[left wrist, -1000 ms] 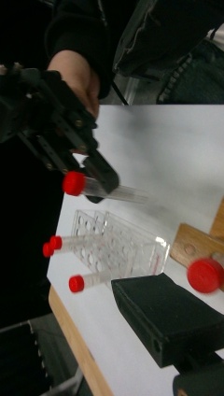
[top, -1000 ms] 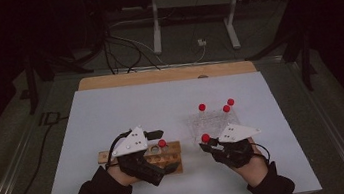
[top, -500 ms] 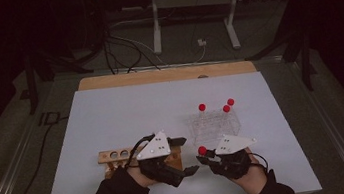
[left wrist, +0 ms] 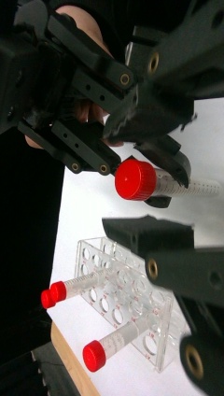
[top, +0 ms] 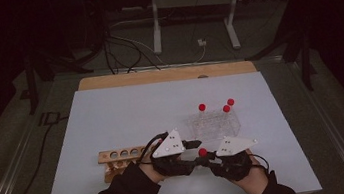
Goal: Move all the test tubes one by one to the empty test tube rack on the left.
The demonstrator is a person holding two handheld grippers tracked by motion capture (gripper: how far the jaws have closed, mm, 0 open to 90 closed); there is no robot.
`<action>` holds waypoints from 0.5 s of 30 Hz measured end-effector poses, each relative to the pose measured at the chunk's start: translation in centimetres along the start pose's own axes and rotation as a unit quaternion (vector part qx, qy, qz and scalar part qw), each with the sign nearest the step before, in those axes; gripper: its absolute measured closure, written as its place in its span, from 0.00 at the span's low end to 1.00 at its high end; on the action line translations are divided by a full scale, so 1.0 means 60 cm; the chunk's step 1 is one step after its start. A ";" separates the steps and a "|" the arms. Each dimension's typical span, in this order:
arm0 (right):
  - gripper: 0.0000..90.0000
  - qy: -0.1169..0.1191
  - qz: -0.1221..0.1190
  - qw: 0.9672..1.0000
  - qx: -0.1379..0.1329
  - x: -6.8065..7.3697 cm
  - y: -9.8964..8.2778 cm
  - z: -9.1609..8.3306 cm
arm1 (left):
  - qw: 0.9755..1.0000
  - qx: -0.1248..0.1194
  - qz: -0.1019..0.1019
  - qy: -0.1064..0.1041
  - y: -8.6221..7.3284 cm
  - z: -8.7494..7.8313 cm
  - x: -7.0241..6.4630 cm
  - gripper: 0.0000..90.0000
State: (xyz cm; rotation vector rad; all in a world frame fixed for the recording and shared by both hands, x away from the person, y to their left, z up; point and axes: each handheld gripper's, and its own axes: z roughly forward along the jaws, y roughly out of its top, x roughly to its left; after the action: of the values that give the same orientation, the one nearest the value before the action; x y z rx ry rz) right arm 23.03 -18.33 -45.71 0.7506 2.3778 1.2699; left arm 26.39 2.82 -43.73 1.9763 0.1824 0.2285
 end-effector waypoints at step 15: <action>0.83 0.003 0.006 1.000 -0.001 -0.004 0.001 -0.003 | 1.000 0.008 0.012 0.000 0.002 0.010 0.000 0.79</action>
State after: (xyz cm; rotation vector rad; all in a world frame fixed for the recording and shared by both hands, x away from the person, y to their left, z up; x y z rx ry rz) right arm 23.11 -18.58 -45.56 0.7638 2.3796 1.2806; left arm 26.57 2.22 -43.87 1.9963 0.1599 0.2429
